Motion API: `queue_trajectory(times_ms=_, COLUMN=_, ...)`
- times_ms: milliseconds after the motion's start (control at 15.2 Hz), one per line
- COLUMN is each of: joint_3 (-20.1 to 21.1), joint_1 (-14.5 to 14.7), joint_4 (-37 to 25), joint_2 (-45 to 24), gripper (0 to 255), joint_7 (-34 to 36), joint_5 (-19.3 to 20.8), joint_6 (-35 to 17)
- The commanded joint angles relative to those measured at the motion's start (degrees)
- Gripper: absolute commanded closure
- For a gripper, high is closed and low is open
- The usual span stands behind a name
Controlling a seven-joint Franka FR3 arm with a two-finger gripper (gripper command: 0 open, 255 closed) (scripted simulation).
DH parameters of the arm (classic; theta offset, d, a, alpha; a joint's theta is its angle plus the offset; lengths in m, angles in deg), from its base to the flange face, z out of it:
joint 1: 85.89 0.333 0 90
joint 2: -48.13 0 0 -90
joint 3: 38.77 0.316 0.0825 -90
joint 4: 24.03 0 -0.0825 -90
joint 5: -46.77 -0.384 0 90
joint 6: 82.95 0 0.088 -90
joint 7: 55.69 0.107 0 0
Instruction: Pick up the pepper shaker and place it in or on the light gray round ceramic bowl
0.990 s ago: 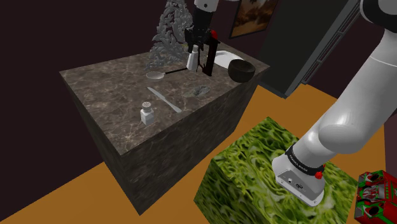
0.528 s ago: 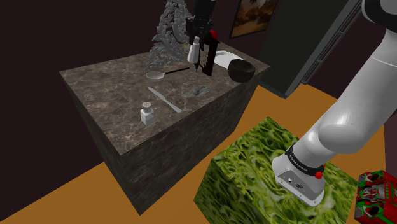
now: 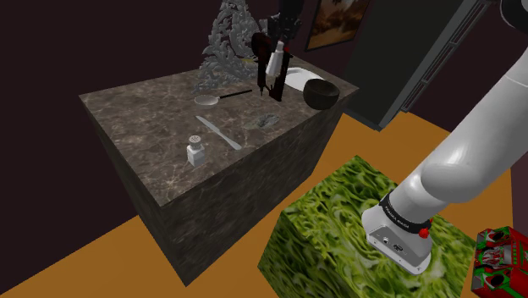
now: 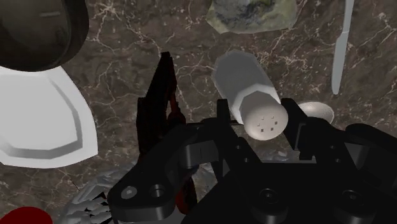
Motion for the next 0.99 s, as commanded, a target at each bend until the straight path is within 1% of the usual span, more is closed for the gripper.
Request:
queue_trajectory(times_ms=0, joint_3=-1.25, joint_1=-1.41, joint_4=0.97, joint_2=0.93, gripper=255, joint_7=-2.79, joint_5=-0.29, joint_6=0.18)
queue_trajectory(times_ms=462, joint_3=-5.80, joint_1=-6.10, joint_4=2.32, joint_2=3.38, gripper=255, joint_7=-12.02, joint_5=-0.82, joint_6=2.17)
queue_trajectory(times_ms=924, joint_3=-10.55, joint_1=-10.78, joint_4=0.28, joint_2=3.07, gripper=255, joint_7=-21.26, joint_5=-1.08, joint_6=4.85)
